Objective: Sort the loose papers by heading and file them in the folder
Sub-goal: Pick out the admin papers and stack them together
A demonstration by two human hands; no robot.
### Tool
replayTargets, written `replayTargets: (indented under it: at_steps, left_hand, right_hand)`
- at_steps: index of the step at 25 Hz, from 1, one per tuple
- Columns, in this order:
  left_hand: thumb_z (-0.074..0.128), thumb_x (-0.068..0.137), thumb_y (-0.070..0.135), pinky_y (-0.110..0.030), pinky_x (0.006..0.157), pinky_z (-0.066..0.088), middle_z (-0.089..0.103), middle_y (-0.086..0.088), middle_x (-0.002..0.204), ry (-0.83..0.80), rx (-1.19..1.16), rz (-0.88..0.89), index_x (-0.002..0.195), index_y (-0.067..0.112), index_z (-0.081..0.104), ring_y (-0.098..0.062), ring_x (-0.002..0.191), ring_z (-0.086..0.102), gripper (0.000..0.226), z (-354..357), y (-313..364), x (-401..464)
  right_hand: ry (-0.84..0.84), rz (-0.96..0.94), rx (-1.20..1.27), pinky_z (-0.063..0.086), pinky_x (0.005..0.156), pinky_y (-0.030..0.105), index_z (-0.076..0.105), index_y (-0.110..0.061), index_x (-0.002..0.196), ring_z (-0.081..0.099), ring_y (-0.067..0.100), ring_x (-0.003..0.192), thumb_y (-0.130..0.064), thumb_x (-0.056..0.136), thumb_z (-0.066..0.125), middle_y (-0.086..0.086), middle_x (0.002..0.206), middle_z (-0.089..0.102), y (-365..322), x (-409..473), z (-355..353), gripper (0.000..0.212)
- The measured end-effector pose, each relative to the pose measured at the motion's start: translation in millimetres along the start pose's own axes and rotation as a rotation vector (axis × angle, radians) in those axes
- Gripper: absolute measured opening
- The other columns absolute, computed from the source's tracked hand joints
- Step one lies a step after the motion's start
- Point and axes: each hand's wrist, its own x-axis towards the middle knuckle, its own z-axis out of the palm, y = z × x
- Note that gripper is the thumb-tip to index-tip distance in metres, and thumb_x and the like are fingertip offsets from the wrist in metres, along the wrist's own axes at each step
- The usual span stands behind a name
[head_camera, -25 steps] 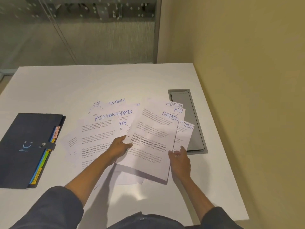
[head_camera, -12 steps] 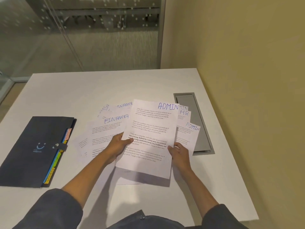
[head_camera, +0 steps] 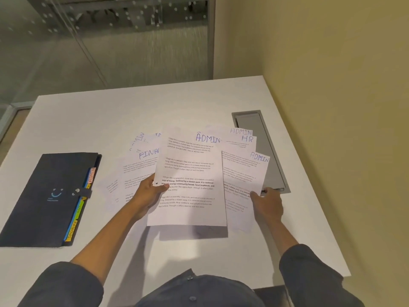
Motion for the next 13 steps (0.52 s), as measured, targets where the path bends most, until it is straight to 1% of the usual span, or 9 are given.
replayTargets:
  at_steps: [2,4,6,7,9,11,13]
  left_hand:
    - [0.054,0.091,-0.008,-0.041,0.104,0.044,0.070,-0.005,0.116,0.005,0.008,-0.005,0.129,0.008,0.056,-0.023,0.110,0.065,0.041,-1,-1,-1]
    - [0.054,0.091,-0.007,-0.042,0.101,0.046,0.072,-0.004,0.112,0.018,0.020,-0.009,0.127,0.008,0.058,-0.023,0.106,0.067,0.039,1,1,-2]
    - [0.054,0.092,-0.006,-0.040,0.094,0.050,0.074,0.000,0.106,0.034,0.027,-0.013,0.125,0.010,0.059,-0.020,0.100,0.069,0.037,3,3,-3]
    - [0.054,0.092,-0.006,-0.038,0.090,0.052,0.074,0.002,0.103,0.040,0.026,-0.017,0.124,0.011,0.059,-0.018,0.097,0.070,0.036,4,3,-3]
    - [0.054,0.092,-0.005,-0.035,0.083,0.054,0.075,0.004,0.098,0.044,0.021,-0.021,0.122,0.012,0.059,-0.016,0.093,0.071,0.035,6,4,-4]
    - [0.054,0.092,-0.005,-0.034,0.081,0.055,0.075,0.004,0.097,0.050,0.015,-0.018,0.120,0.013,0.059,-0.018,0.095,0.070,0.034,7,6,-6]
    - [0.054,0.093,-0.005,-0.035,0.080,0.055,0.074,0.003,0.101,0.060,0.009,-0.007,0.123,0.013,0.059,-0.020,0.097,0.070,0.035,6,10,-7]
  right_hand:
    - [0.031,0.004,-0.015,0.052,0.074,0.036,0.059,-0.021,0.098,0.063,0.023,0.082,-0.053,0.078,0.065,0.000,0.098,0.064,-4,0,3,0.038]
    - [0.037,0.019,-0.037,0.045,0.072,0.034,0.058,-0.017,0.104,0.061,0.026,0.089,-0.053,0.082,0.065,0.003,0.102,0.061,-10,1,3,0.042]
    - [0.025,0.045,-0.058,0.042,0.072,0.035,0.057,-0.015,0.108,0.061,0.029,0.094,-0.053,0.082,0.065,0.005,0.107,0.060,-14,4,6,0.046]
    - [0.019,0.050,-0.071,0.042,0.072,0.035,0.058,-0.016,0.106,0.061,0.029,0.094,-0.050,0.081,0.065,0.005,0.107,0.060,-15,4,8,0.043]
    - [0.026,0.035,-0.060,0.043,0.070,0.034,0.060,-0.020,0.096,0.062,0.026,0.085,-0.040,0.081,0.067,0.004,0.101,0.062,-16,6,10,0.026]
    - [0.035,0.015,0.037,0.048,0.064,0.032,0.058,-0.023,0.087,0.062,0.022,0.075,-0.030,0.084,0.064,0.002,0.093,0.065,-16,3,9,0.010]
    - [0.031,-0.004,0.172,0.050,0.059,0.030,0.057,-0.021,0.088,0.063,0.020,0.073,-0.024,0.091,0.059,0.000,0.088,0.065,-22,-4,1,0.004]
